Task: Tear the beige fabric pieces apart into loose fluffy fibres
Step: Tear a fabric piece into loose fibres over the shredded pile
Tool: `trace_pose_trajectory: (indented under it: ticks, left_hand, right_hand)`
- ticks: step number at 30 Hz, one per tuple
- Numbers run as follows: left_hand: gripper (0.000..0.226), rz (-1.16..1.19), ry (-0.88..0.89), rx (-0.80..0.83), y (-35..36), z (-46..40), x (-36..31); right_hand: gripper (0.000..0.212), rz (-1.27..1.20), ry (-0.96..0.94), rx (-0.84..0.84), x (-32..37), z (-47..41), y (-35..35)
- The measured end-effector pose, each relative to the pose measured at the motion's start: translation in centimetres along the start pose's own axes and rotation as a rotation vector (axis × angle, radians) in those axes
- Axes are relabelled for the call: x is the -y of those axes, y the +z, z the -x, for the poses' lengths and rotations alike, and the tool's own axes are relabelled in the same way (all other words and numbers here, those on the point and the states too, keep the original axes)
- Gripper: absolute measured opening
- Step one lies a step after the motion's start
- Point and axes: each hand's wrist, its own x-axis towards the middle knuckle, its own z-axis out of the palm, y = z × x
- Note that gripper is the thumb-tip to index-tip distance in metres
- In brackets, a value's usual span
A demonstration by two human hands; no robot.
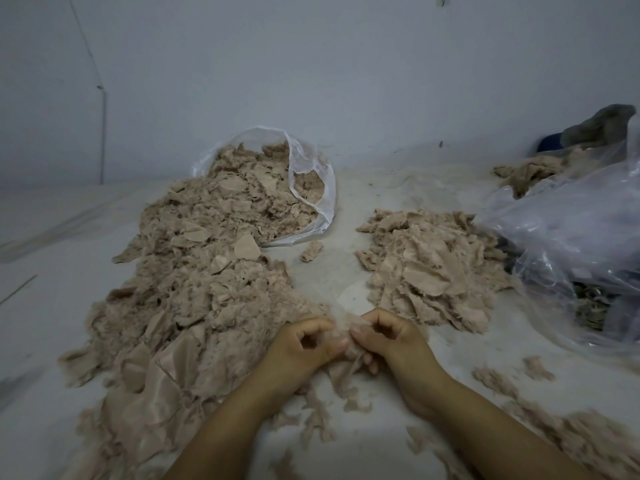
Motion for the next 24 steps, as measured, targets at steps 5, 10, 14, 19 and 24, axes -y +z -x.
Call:
trace_pose_trajectory:
  ticks: [5,10,14,19,24]
  left_hand:
    - [0.011,0.267,-0.06,-0.078,0.2,-0.2,0.1]
    - [0.009,0.184,-0.026,-0.028,0.3,0.0,-0.1]
    - [0.015,0.11,0.0,-0.062,0.5,-0.2,-0.1]
    - [0.029,0.246,-0.094,-0.173,0.0,-0.4,-0.4]
    - [0.068,0.305,-0.341,-0.055,-0.9,-0.7,-0.2]
  right_hand:
    - [0.024,-0.032,0.097,0.068,0.2,0.0,0.4]
    - [0.024,-0.009,0.068,0.094,0.1,0.3,0.5]
    - [0.017,-0.036,0.035,0.026,0.0,0.0,0.3]
    - [0.017,-0.077,-0.003,-0.091,0.2,-0.2,0.2]
    - [0.029,0.074,-0.214,-0.123,0.2,-0.5,-0.2]
